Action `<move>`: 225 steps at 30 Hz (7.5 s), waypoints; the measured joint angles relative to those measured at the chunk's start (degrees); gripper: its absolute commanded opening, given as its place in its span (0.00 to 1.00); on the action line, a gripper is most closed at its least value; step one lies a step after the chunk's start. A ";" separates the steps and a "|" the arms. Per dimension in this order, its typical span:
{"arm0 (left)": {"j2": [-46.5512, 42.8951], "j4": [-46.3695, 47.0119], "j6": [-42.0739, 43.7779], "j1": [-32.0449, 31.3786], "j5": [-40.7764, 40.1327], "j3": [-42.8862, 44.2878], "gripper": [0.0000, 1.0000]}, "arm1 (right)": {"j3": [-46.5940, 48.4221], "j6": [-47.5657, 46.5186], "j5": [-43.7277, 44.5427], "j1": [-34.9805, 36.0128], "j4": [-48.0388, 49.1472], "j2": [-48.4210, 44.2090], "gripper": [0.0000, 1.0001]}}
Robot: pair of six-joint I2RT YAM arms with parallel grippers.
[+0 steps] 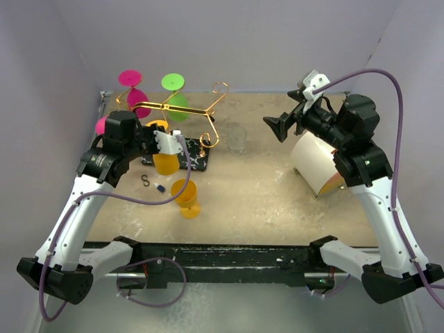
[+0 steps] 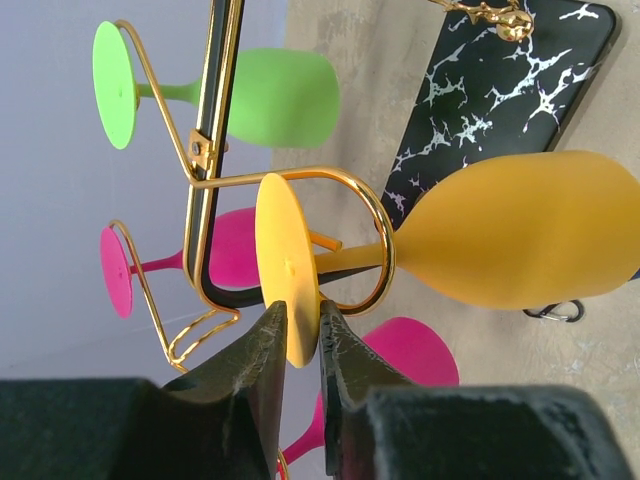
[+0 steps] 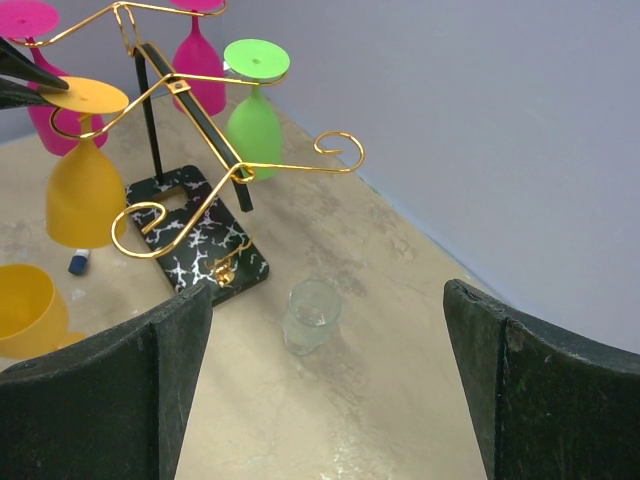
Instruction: Place the wine glass upside down on the wine glass rack
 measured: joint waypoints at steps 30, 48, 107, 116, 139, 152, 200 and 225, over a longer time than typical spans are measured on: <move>-0.42 -4.44 2.05 0.00 -3.04 0.00 0.39 | -0.48 0.13 -1.60 -0.42 0.15 0.09 1.00; -9.86 -7.61 -5.84 0.33 -2.03 0.00 0.68 | -0.85 0.96 -1.95 -1.38 0.70 2.08 1.00; -21.68 -7.41 -33.00 10.19 8.02 -0.50 0.99 | 19.39 6.82 9.46 2.75 -12.39 57.51 0.01; -22.27 -7.02 -34.60 10.67 7.74 -0.50 0.99 | 18.21 5.42 11.23 2.75 -13.29 55.91 0.00; -10.60 -2.64 -60.22 20.20 18.14 13.14 0.99 | 4.55 3.74 -1.33 -15.65 -3.76 21.73 0.00; 10.75 5.20 -74.84 12.15 29.27 26.29 0.98 | -0.76 19.19 -11.96 -15.17 15.58 9.16 0.00; 36.22 15.37 -90.73 -14.27 25.40 34.36 0.39 | -9.53 20.24 -19.34 -12.35 22.77 5.90 0.00; 36.24 17.05 -93.57 -14.32 26.21 32.98 0.22 | -9.53 20.37 -19.78 -12.35 23.19 5.92 0.00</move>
